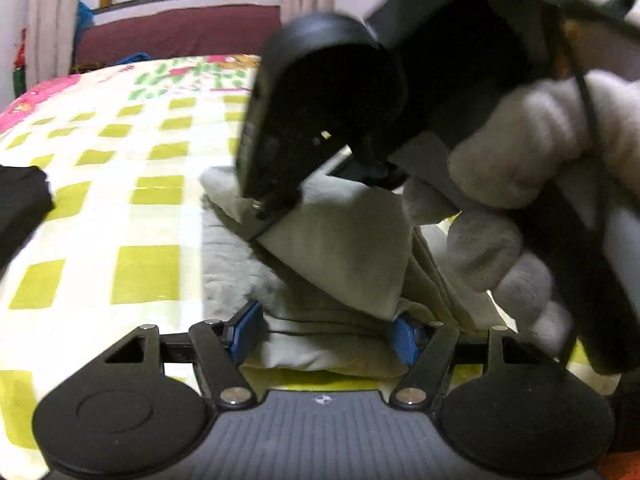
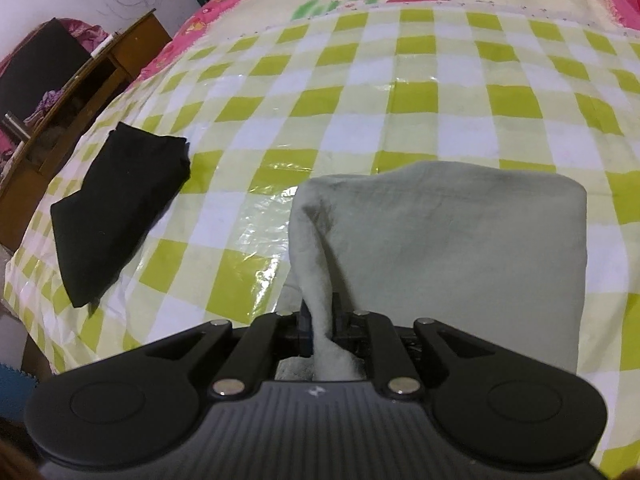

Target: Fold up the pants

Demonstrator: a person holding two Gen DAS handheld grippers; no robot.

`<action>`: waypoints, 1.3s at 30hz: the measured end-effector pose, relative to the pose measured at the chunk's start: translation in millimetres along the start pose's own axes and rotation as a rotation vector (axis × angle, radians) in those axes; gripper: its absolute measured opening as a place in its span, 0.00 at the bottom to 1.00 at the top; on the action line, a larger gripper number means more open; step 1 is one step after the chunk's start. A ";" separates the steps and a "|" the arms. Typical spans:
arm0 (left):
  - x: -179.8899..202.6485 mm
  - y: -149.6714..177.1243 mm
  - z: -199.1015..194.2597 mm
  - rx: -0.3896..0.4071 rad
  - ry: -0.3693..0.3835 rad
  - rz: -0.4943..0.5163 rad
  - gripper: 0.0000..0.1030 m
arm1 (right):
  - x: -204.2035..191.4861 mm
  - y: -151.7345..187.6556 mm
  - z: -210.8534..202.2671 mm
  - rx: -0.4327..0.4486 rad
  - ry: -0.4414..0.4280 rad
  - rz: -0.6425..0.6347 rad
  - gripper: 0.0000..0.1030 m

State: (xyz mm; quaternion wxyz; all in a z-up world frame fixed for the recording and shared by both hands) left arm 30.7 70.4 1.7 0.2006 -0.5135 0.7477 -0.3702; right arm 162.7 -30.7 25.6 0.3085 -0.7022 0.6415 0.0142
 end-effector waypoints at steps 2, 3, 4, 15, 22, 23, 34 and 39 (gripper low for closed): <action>-2.8 2.2 -7.0 0.016 -0.017 -0.013 0.78 | -2.8 -4.6 3.2 0.008 -0.008 0.003 0.09; -4.3 3.5 -10.0 0.022 -0.022 -0.022 0.78 | -3.4 -6.7 5.4 0.001 -0.013 0.003 0.09; -5.8 4.4 -12.1 0.026 -0.024 -0.032 0.78 | -3.3 -8.4 7.7 -0.009 -0.015 0.006 0.09; -6.9 7.7 -27.0 0.070 -0.015 -0.042 0.78 | 2.4 -13.6 11.9 -0.050 -0.069 0.116 0.11; -18.9 16.4 -45.5 0.077 -0.021 -0.092 0.79 | -1.2 -15.6 17.0 -0.114 -0.210 0.210 0.35; -18.4 17.5 -49.0 0.080 -0.027 -0.088 0.79 | -2.9 -14.4 11.1 -0.105 -0.219 0.194 0.35; -29.0 6.9 -45.4 0.075 -0.030 -0.057 0.83 | 49.7 3.7 -56.4 0.106 0.010 0.022 0.37; -42.0 -23.9 -11.5 0.046 -0.001 -0.054 0.84 | 84.2 25.7 -65.2 0.146 0.011 0.069 0.37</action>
Point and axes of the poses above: each gripper's, at about its wrist camera, not at the fingertips, and z roughly the way its jaws point, x to its right, y to its underside, the point moved 1 cm from there along z, roughly the way its jaws point, and after that the axes turned 5 degrees about z, right-handed, at the moved point
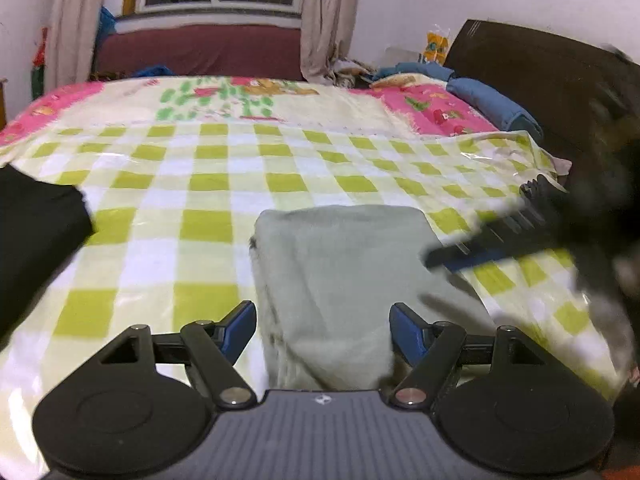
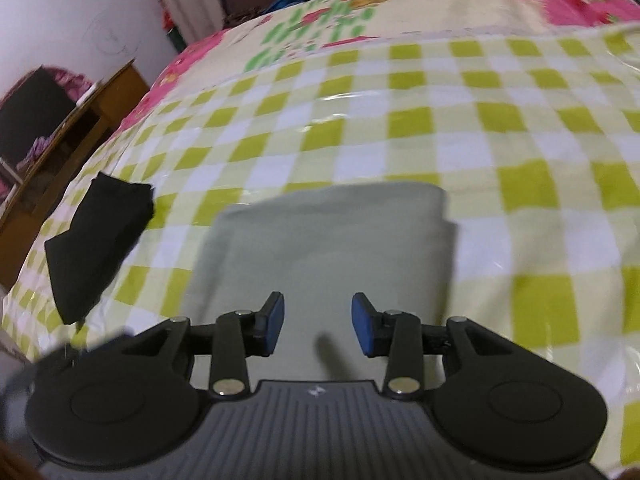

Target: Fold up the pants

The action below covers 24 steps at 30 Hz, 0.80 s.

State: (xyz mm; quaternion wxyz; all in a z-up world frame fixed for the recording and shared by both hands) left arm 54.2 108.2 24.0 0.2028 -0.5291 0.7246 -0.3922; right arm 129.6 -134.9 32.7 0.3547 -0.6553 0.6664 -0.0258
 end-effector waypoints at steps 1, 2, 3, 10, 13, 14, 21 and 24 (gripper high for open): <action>-3.9 -6.1 9.5 -0.017 -0.007 -0.001 0.84 | 4.4 5.1 -3.2 0.013 -0.004 -0.005 0.37; -6.4 -11.4 17.7 -0.034 -0.015 0.007 0.84 | 6.5 9.7 -6.4 0.024 -0.011 -0.015 0.37; -9.4 -16.0 23.3 -0.051 -0.021 0.006 0.84 | 6.8 16.2 -10.7 0.038 -0.026 -0.040 0.38; -22.7 -22.4 11.4 -0.098 -0.004 0.061 0.84 | -41.8 72.7 -31.2 0.123 -0.155 -0.434 0.42; -26.9 -23.2 16.1 -0.124 -0.007 0.044 0.84 | -64.7 86.6 -21.1 0.127 -0.206 -0.523 0.43; -27.5 -23.9 19.8 -0.133 0.003 0.034 0.84 | -71.0 89.7 -16.5 0.116 -0.220 -0.531 0.43; -19.9 -35.5 55.7 -0.159 0.025 0.078 0.84 | -105.1 114.6 2.0 0.133 -0.180 -0.659 0.50; -19.1 -38.4 72.6 -0.186 -0.022 0.113 0.78 | -111.8 124.2 12.1 0.150 -0.135 -0.702 0.48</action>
Point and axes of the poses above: each gripper's, at about its wrist camera, not at the fingertips, and z roughly the way its jaws point, x to its right, y to its underside, the point moved 1 cm from there along z, roughly the way its jaws point, and after that the axes turned 5 degrees about z, right-handed, at the moved point
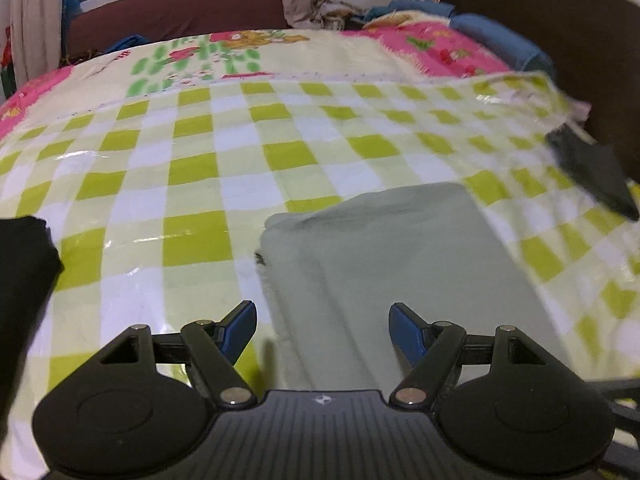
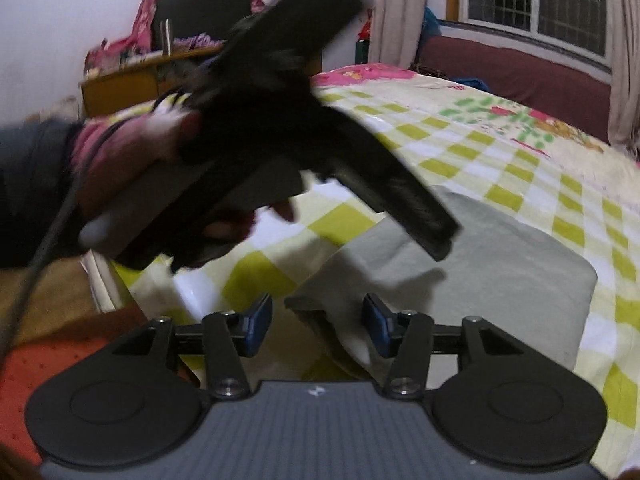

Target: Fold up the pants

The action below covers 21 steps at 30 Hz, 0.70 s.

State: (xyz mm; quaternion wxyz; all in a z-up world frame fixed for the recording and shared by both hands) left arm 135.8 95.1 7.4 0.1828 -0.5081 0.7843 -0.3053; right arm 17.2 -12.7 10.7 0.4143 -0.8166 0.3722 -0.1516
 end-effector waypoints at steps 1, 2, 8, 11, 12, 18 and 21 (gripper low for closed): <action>-0.8 -1.8 3.7 -0.006 -0.017 0.007 0.72 | 1.2 1.2 1.9 0.001 0.026 -0.006 0.43; -2.1 -4.0 6.8 -0.016 -0.031 0.010 0.56 | 3.2 2.2 3.4 -0.005 0.047 0.002 0.34; -8.1 -24.5 8.1 -0.015 0.016 -0.001 0.24 | 40.1 -8.8 -11.1 0.000 0.042 0.182 0.05; -9.1 -38.0 3.3 0.021 0.041 -0.001 0.23 | 46.7 -22.3 -33.9 0.068 0.062 0.211 0.05; -9.4 -43.1 -0.2 0.044 0.046 -0.003 0.23 | 47.7 -26.5 -41.1 0.090 0.071 0.213 0.05; -9.7 -58.2 -1.6 0.128 0.031 0.015 0.23 | 40.7 -42.6 -39.1 0.162 0.125 0.177 0.07; -20.2 -46.8 27.2 0.034 -0.070 0.021 0.23 | 34.9 -34.2 21.2 0.012 0.067 0.192 0.12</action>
Point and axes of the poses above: each gripper's, at about its wrist camera, not at the fingertips, and z roughly the way its jaws point, x to its right, y to its underside, the point moved 1 cm from there along z, roughly the way its jaws point, and after that the axes turned 5 degrees about z, right-handed, at the moved point
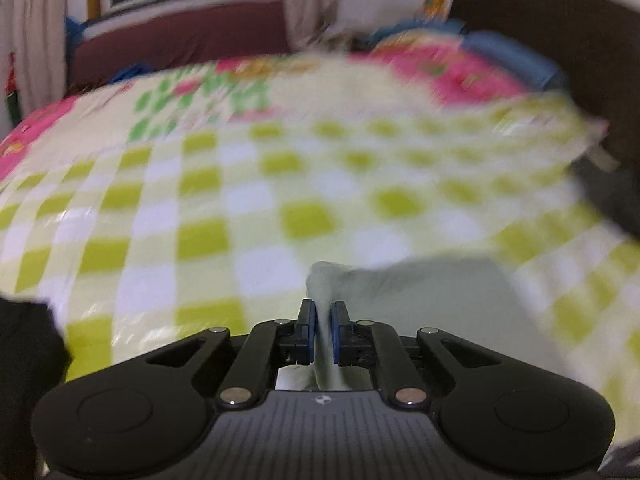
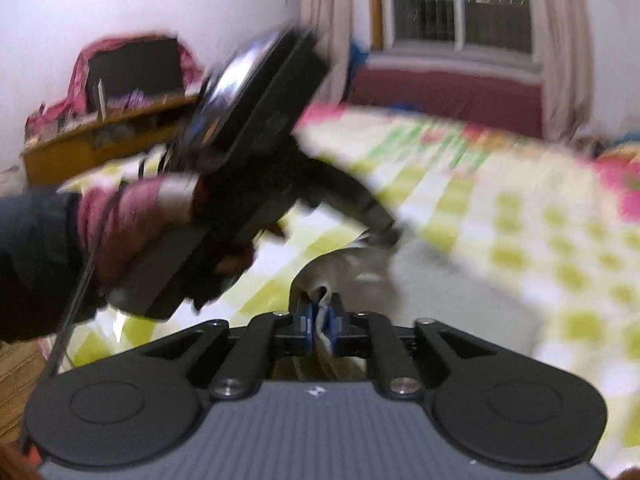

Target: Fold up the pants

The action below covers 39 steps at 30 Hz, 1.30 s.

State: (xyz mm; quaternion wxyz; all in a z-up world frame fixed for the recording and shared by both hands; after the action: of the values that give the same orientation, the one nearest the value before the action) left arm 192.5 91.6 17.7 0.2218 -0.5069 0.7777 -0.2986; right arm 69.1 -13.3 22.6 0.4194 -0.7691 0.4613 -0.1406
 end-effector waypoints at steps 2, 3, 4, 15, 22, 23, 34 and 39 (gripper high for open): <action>-6.9 13.9 4.4 -0.037 -0.054 0.011 0.23 | -3.8 9.8 17.7 -0.078 -0.024 0.023 0.15; -10.4 19.3 0.7 -0.036 -0.058 0.006 0.23 | -3.8 12.0 13.4 -0.066 -0.031 0.024 0.19; -13.2 23.5 -4.3 -0.030 -0.059 0.001 0.24 | -1.8 12.5 3.4 -0.040 -0.036 0.019 0.24; 33.8 33.1 -65.5 0.145 -0.026 0.060 0.44 | 59.0 15.5 -57.4 0.064 0.047 0.174 0.36; 46.1 76.1 -35.8 -0.023 -0.043 0.098 0.53 | 66.0 43.7 -31.4 -0.063 0.057 0.187 0.37; 45.3 76.8 -40.9 -0.017 -0.044 0.089 0.54 | 68.0 43.2 -36.1 -0.049 0.053 0.202 0.37; 60.0 84.1 -38.7 -0.009 -0.077 0.067 0.55 | 104.4 41.2 -23.3 -0.031 0.158 0.293 0.38; 65.5 85.9 -58.5 0.029 -0.087 0.057 0.56 | 104.1 38.7 -41.1 0.036 0.137 0.302 0.39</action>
State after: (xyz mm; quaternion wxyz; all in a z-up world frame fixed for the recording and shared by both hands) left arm 72.8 71.7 -1.9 0.2710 -0.4937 0.7771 -0.2811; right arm 77.1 -129.2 -0.1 0.4172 -0.6719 0.5966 -0.1362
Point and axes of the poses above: each gripper's, at about its wrist camera, not at the fingertips, and z roughly the way its jaws point, x to its right, y to its underside, the point moved 1 cm from there along z, roughly the way its jaws point, and after that the axes turned 5 degrees about z, right-handed, at the moved point
